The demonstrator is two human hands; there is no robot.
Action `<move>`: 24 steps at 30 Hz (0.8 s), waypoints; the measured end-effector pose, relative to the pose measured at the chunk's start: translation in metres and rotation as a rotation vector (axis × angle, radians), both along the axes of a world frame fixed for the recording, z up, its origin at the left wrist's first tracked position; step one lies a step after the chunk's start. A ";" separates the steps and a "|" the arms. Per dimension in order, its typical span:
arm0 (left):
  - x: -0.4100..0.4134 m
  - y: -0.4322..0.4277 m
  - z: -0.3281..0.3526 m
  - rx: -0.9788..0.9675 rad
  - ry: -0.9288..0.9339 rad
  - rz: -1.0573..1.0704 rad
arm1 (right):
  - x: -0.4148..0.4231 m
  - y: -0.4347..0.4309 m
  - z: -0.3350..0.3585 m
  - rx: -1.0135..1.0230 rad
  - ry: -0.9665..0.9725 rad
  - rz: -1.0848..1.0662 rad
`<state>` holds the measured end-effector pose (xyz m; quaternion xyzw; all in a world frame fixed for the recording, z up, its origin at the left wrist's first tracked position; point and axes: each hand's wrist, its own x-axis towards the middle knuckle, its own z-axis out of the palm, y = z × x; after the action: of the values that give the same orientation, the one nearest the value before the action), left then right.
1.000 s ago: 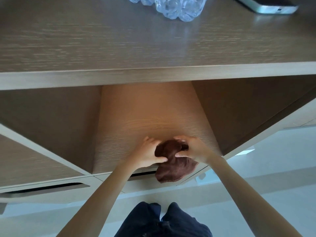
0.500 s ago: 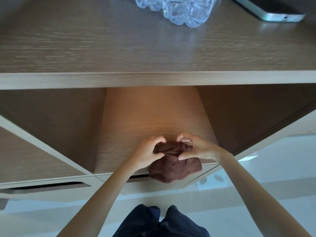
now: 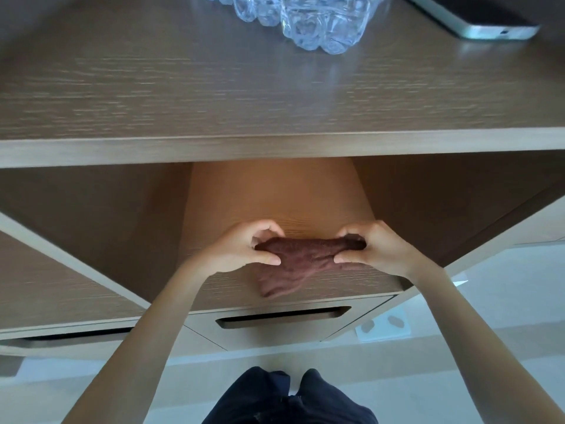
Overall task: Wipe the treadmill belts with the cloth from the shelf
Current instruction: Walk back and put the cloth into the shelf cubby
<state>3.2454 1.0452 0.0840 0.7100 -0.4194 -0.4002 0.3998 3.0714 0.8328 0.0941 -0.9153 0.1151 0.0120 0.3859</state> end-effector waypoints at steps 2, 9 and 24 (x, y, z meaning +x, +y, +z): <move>0.005 0.004 0.006 0.048 0.091 -0.052 | -0.004 0.000 0.012 0.147 0.118 0.068; 0.031 -0.007 -0.015 0.235 -0.060 -0.005 | 0.018 -0.011 -0.009 0.218 0.213 -0.011; -0.035 -0.007 -0.123 0.237 -1.043 -0.032 | 0.003 0.030 -0.122 -0.532 0.162 0.030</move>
<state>3.2106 1.0384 -0.0391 0.8484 -0.5251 -0.0446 0.0492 3.0742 0.8633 -0.0281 -0.9821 0.1309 0.0601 0.1215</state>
